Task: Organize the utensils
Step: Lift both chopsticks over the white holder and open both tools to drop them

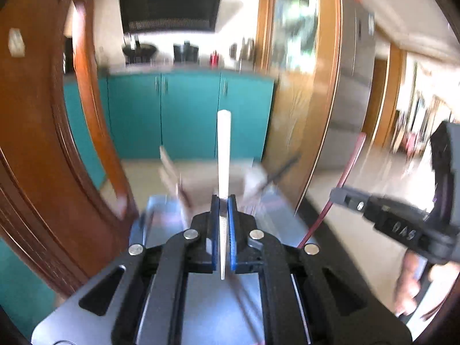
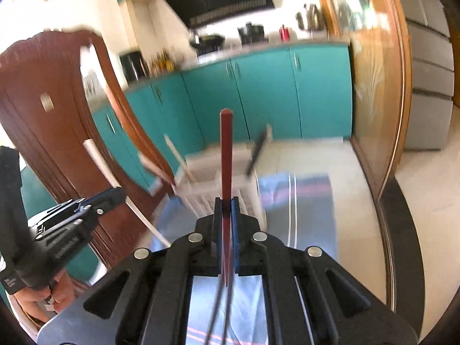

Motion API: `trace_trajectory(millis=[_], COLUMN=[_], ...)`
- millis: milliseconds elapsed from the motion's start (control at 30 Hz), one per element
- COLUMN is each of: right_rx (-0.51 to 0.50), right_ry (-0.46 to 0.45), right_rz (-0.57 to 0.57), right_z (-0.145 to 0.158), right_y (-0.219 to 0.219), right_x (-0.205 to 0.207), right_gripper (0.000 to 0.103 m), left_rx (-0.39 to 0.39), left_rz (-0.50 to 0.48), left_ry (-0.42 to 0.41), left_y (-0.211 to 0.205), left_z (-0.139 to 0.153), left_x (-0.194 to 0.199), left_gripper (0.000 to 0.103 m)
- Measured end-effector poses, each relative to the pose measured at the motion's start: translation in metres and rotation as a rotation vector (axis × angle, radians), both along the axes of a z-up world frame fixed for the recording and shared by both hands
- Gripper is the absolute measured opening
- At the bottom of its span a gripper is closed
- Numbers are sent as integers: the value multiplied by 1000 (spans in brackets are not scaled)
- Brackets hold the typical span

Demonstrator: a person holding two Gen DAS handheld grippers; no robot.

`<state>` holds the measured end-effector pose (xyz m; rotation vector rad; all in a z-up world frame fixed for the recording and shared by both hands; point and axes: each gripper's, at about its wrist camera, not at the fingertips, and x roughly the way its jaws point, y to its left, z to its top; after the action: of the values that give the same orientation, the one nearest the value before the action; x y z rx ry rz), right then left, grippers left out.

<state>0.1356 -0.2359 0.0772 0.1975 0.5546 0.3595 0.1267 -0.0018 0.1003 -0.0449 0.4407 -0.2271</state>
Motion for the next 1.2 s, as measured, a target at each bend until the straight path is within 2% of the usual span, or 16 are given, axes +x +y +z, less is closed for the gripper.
trace_trajectory(millis=[100, 200, 267, 367, 467, 600, 867, 900, 1000, 1200], right_rx=[59, 99, 117, 119, 117, 79, -15, -19, -18, 8], right_ry=[-120, -242, -299, -358, -295, -209, -145, -141, -159, -218], right_rz=[-48, -130, -171, -234, -231, -194, -161, -164, -181, -187], right_z=[33, 56, 58, 44, 17, -7, -28, -28, -26, -11], right_y=[-3, -5, -8, -2, 2, 17, 41, 40, 36, 23], right_x=[0, 8, 17, 27, 51, 77, 86, 85, 76, 49], right_gripper=[7, 7, 6, 7, 7, 7, 7, 11, 32, 45], left_rx=[-88, -136, -140, -141, -141, -100, -68, -61, -37, 3], left_rz=[43, 98, 130, 166, 172, 177, 181, 179, 182, 182], left_ry=[-138, -248, -281, -255, -189, -134, -57, -54, -67, -107], left_y=[14, 20, 22, 28, 26, 27, 15, 13, 9, -1], left_z=[35, 48, 43, 24, 0, -19, -46, -47, -47, -41], left_x=[-1, 3, 9, 36, 66, 88, 104, 103, 96, 73], left_gripper=[6, 6, 6, 6, 6, 6, 7, 7, 7, 26])
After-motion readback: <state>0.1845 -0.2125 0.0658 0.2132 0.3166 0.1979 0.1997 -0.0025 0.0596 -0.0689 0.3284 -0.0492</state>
